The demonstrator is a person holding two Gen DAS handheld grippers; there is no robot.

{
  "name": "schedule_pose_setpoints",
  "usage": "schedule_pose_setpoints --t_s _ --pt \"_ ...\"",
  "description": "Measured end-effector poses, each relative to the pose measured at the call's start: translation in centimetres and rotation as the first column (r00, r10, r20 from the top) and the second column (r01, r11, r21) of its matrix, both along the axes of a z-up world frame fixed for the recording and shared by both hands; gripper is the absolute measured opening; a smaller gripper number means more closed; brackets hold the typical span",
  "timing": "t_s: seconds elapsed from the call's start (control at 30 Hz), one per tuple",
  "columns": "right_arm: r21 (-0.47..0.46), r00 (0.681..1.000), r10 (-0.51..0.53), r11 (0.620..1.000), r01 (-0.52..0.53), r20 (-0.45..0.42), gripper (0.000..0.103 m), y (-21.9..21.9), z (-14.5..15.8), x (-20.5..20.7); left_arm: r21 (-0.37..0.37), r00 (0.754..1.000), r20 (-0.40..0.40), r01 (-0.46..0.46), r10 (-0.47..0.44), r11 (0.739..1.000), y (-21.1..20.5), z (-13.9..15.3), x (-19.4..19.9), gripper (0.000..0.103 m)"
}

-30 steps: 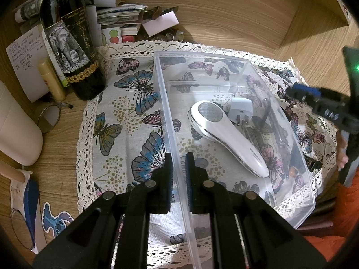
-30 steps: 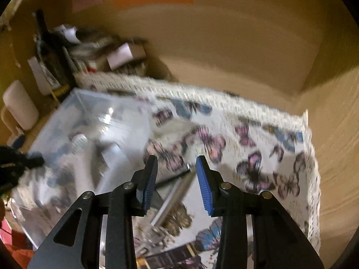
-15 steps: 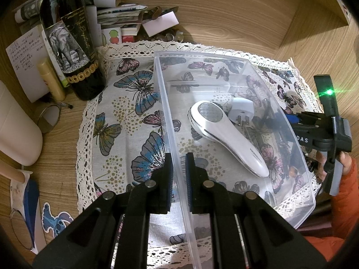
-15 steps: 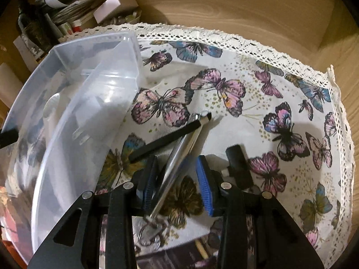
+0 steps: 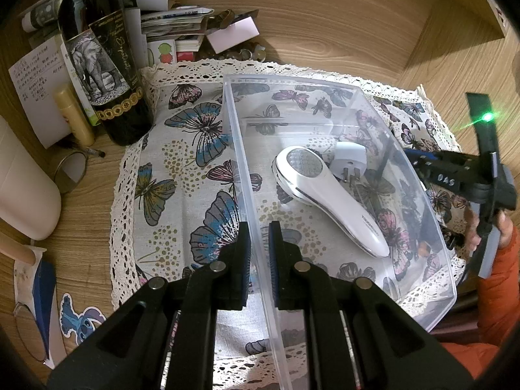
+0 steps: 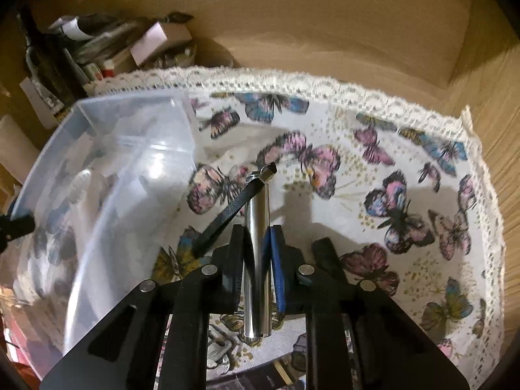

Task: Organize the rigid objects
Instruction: 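Grasp the silver pen with the right tool, then lay the silver pen into the box along the device, release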

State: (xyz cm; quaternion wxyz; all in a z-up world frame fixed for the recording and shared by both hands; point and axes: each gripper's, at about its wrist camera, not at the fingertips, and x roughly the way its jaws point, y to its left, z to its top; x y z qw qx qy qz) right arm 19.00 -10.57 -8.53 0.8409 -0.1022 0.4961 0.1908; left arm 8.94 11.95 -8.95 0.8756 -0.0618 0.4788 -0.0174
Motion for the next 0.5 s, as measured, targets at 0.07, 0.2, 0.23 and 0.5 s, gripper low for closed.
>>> schedule_pose_setpoints --t_s 0.07,0.2,0.23,0.5 --pt "0.008 1.0 0.005 1.0 -0.005 0.023 0.014 -0.1 1.0 -0.4 0.0 1.0 0.0 0.0 0.0 1.0 0.0 0.0 0.0 0.011" --pt "0.03 0.997 0.018 0.999 -0.02 0.078 0.014 0.4 3.3 -0.9 -0.001 1.0 0.0 0.0 0.0 1.0 0.0 0.0 0.0 0.011" --pt "0.035 0.995 0.022 0.999 -0.026 0.095 0.014 0.7 4.0 -1.3 -0.001 1.0 0.0 0.0 0.0 1.0 -0.1 0.1 0.0 0.011" --pt "0.087 0.978 0.074 0.992 -0.092 0.193 0.014 2.8 7.9 -2.2 -0.003 1.0 0.001 -0.001 0.001 1.0 -0.1 0.1 0.0 0.011"
